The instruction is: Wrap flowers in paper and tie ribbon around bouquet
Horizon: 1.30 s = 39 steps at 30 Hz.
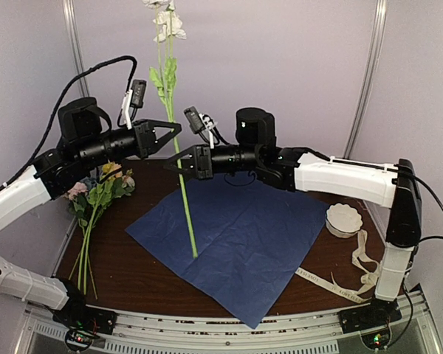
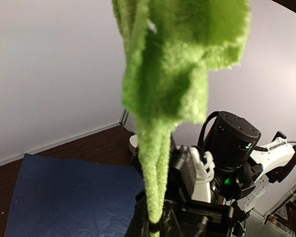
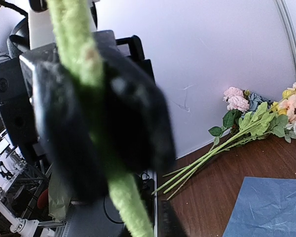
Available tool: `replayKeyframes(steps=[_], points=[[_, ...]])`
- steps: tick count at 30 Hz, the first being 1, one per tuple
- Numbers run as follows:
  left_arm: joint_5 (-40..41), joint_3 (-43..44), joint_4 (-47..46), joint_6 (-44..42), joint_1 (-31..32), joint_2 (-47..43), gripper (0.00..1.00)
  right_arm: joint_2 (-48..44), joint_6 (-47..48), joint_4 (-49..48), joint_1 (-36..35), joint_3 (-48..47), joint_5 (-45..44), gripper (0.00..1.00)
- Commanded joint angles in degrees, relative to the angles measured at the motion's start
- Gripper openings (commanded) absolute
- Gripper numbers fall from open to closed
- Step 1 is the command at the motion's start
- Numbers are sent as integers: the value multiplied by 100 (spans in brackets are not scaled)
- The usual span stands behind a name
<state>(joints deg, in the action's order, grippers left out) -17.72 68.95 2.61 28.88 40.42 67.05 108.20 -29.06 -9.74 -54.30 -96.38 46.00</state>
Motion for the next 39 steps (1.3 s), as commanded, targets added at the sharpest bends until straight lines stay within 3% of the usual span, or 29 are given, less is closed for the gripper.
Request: replayKeyframes(steps=[1,4,6,8,11,15,20,24,27,35,39], points=[[307,324,-254,-58,1,-99,0,-475,-549,-263,274,480,-395,0],[1611,692,1112,-111,-82,-64,64,-527,-766,779,666,572,-1066,0],[2065,919,2242,55,-408,87,73,-434,-711,1683,937,612,-1529,0],[1854,824,2860,233,-909,180,73,-230,-647,2262,1199,713,-1692,0],[1657,213,3052,241,-1608,111,73,283,-442,2783,1504,632,-1230,0],[1942,-369,3436,173,-2373,104,73,853,378,4186,1617,41,-1847,0],[2031,-991,3553,-30,-3117,175,73,1198,471,4348,1700,79,-1986,0],[2068,-1176,3661,-202,-3748,524,73,1285,377,4379,1922,114,-1986,35],[2161,-1133,3636,-326,-3928,930,71,1009,535,4464,1932,197,-2437,44],[3371,-428,3726,-642,-3974,2233,41,144,987,4642,1915,680,-2940,46],[3622,-122,3797,-773,-3975,2793,38,-11,1060,4651,1915,900,-2900,47]])
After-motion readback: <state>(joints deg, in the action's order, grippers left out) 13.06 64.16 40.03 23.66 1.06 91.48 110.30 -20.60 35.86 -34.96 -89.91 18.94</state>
